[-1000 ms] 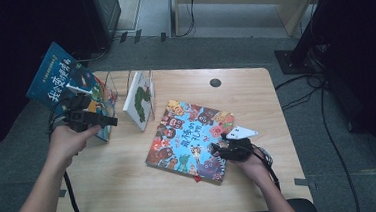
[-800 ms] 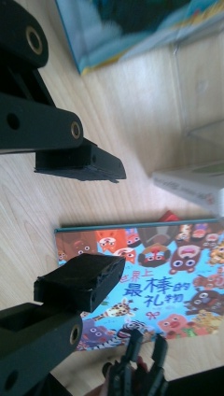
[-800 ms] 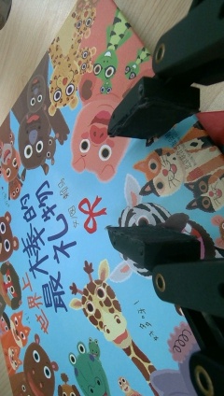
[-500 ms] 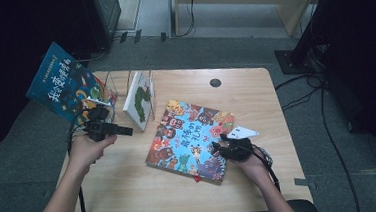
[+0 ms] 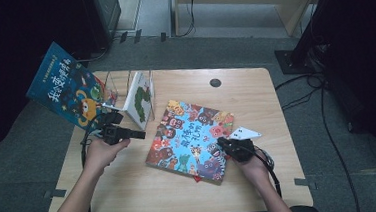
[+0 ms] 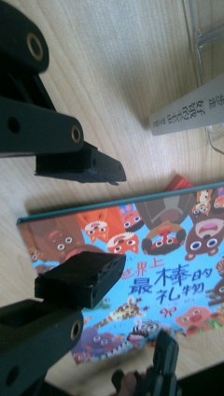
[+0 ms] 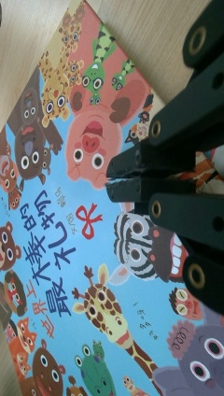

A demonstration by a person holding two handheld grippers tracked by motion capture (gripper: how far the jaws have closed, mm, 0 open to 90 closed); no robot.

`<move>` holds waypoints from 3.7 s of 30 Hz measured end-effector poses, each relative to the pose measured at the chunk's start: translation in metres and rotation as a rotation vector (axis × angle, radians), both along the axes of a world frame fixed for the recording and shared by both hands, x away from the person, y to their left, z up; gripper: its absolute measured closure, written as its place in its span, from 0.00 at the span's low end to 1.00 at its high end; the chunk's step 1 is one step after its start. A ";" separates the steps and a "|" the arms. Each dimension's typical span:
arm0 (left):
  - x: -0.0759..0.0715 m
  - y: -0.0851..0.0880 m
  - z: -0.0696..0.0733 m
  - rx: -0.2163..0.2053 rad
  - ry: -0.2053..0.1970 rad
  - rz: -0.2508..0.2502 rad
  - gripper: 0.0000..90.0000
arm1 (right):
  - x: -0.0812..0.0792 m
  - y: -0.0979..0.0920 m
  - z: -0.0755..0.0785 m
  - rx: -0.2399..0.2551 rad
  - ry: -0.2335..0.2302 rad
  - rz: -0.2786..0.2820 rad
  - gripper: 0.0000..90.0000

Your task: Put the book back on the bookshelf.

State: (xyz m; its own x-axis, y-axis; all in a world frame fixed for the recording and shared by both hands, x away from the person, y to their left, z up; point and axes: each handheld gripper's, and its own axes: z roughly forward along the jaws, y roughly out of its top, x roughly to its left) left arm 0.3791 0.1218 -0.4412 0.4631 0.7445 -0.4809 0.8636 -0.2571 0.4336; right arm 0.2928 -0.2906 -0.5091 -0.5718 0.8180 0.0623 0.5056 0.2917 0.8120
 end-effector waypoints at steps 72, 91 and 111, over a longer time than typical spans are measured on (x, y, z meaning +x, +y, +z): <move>-0.019 -0.044 -0.056 -0.067 0.097 -0.025 0.73 | 0.003 -0.054 0.000 0.038 0.134 -0.077 1.00; -0.016 -0.062 -0.057 -0.070 0.019 -0.061 0.38 | 0.013 -0.053 -0.003 0.023 0.117 -0.114 1.00; -0.011 -0.061 -0.056 -0.086 0.112 -0.019 0.41 | 0.014 -0.047 -0.005 0.028 0.097 -0.106 1.00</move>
